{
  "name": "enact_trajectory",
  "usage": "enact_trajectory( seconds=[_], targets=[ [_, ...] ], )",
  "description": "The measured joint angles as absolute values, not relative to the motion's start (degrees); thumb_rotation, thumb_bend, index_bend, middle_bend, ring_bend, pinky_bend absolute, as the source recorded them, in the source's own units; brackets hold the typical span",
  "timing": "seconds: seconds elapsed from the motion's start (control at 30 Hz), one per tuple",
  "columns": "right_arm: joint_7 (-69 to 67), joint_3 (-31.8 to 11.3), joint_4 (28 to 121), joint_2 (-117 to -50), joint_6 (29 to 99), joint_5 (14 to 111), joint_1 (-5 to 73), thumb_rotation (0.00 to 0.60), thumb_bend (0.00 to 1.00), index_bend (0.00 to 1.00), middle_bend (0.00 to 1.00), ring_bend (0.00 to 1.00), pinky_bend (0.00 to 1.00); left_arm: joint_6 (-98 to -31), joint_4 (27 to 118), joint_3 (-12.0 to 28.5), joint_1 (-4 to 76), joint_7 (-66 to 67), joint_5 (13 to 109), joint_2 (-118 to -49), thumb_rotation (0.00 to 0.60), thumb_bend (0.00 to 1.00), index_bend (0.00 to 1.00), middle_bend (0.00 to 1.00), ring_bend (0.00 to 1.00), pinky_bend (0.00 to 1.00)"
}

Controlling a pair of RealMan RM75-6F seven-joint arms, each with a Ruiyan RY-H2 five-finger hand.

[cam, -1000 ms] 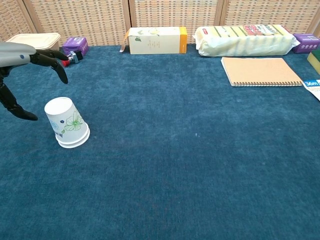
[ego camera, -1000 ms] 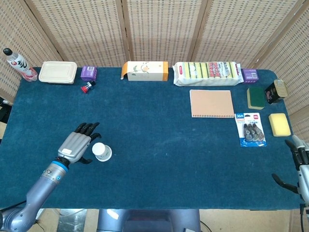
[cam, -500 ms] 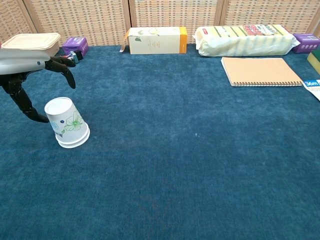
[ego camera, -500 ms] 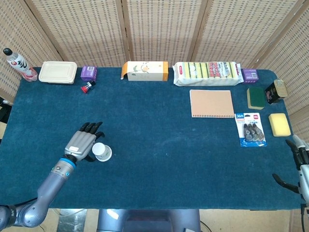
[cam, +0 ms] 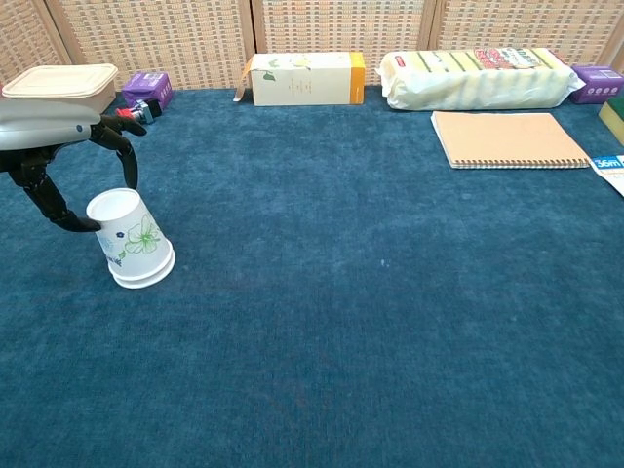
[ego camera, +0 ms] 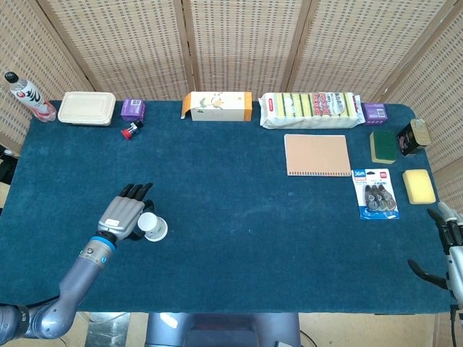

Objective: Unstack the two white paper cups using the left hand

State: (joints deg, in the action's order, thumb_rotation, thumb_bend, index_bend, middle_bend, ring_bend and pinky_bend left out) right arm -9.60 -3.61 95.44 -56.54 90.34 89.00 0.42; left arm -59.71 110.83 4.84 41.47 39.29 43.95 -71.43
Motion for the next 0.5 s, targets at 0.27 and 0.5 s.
enact_trajectory(
  seconds=[0.27,0.5],
  targets=[
    [-9.66,-3.68,95.44,-56.58,90.5,88.94,0.37,0.6,0.23,0.04,0.0,0.0,0.0,-61.44,111.68,4.1,42.02,39.73,43.48,-71.46,0.6,0.23,0.4,0.0,0.0,0.0],
    [-9.62,-3.64,95.55,-56.55,90.53,89.06,0.35,0.6,0.23,0.04,0.0,0.0,0.0,-63.34,115.84,4.04,41.58,38.77,45.6,-68.35,0.6,0.23,0.4,0.0,0.0,0.0]
  ],
)
